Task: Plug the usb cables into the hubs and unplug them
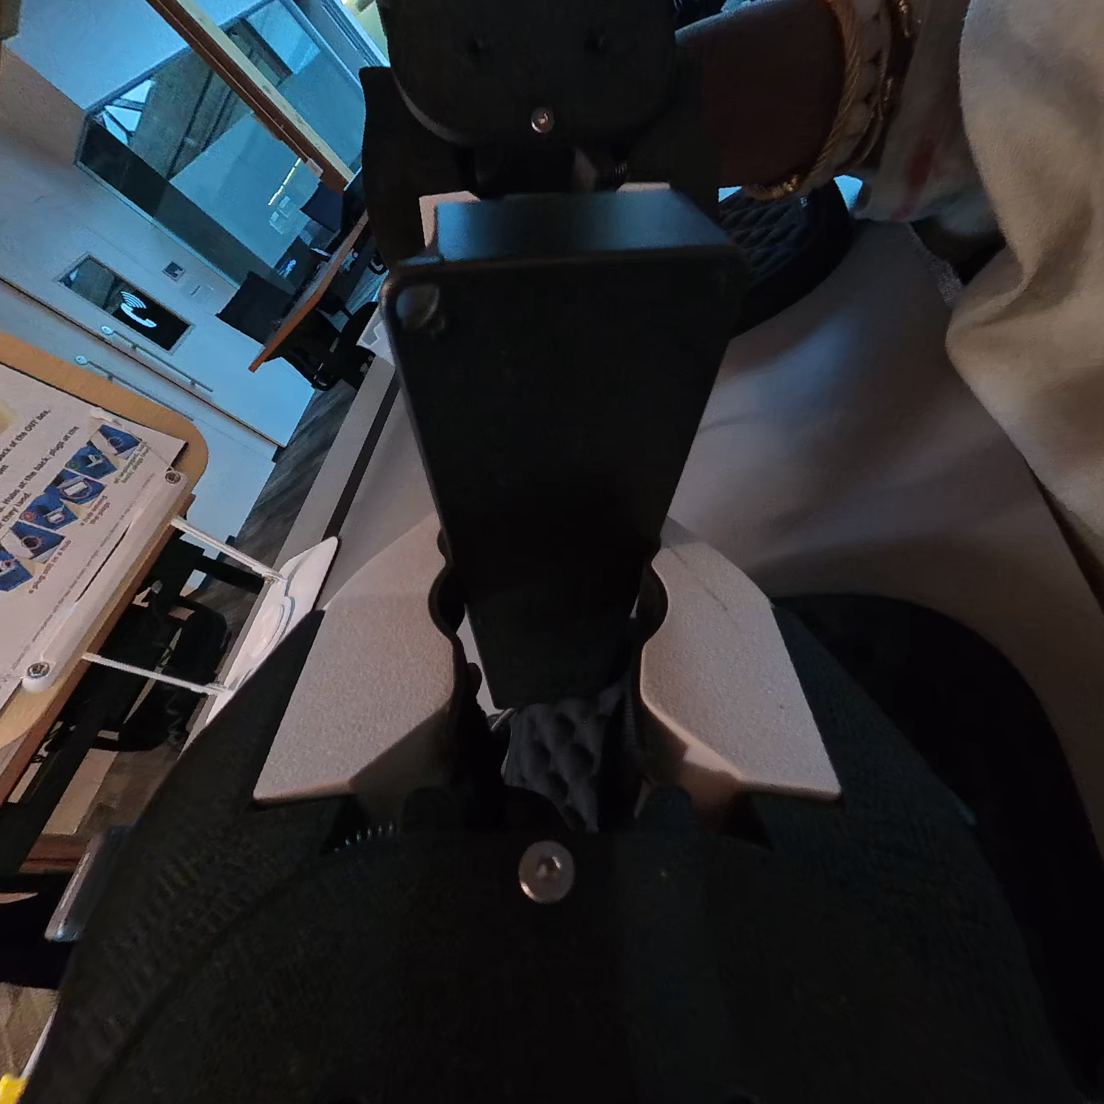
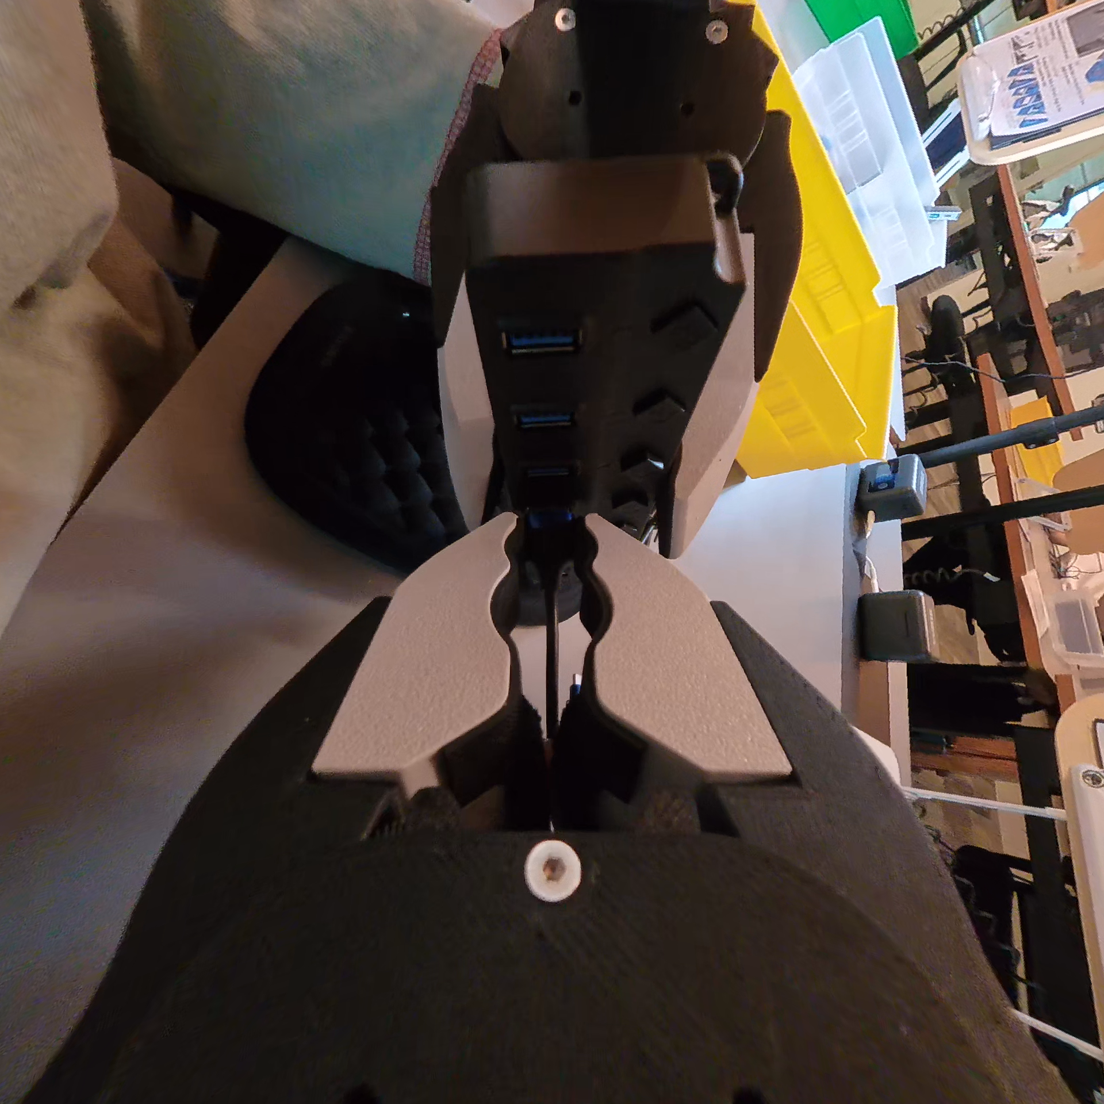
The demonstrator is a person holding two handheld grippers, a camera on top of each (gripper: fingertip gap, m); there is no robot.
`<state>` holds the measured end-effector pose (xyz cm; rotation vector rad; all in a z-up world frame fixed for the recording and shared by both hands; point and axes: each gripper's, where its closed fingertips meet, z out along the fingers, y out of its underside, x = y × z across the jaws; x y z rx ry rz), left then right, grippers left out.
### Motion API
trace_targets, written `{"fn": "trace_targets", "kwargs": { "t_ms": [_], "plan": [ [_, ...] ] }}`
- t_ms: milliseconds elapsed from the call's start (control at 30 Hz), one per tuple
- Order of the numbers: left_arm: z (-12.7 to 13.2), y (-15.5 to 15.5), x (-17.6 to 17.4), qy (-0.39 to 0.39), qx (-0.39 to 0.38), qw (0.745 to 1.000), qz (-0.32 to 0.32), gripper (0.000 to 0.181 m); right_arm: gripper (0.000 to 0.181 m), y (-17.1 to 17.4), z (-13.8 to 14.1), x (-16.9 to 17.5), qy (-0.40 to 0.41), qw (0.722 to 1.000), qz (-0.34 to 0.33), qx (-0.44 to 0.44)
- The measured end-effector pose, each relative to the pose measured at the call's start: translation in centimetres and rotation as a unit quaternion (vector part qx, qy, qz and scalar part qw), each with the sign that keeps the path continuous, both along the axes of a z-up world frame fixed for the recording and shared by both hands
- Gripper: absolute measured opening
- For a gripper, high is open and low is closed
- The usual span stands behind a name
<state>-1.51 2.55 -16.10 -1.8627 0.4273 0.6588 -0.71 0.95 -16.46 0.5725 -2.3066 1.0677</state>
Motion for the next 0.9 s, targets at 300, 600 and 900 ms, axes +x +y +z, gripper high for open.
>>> {"fn": "trace_targets", "kwargs": {
  "t_ms": [300,600,900],
  "plan": [
    [-0.1,0.3,0.0,0.004,-0.011,1.000,0.002,0.057,0.015,0.5,0.0,0.0,-0.034,0.999,0.009,-0.033],
    [0.3,-1.6,-0.7,-0.029,0.002,1.000,0.012,0.058,0.015,6.9,9.3,0.6,-0.008,0.979,-0.011,-0.203],
    [0.4,-2.1,-1.4,-0.037,0.030,0.998,0.028,0.058,0.015,22.2,18.9,-0.1,0.099,0.883,-0.232,-0.397]
  ]
}}
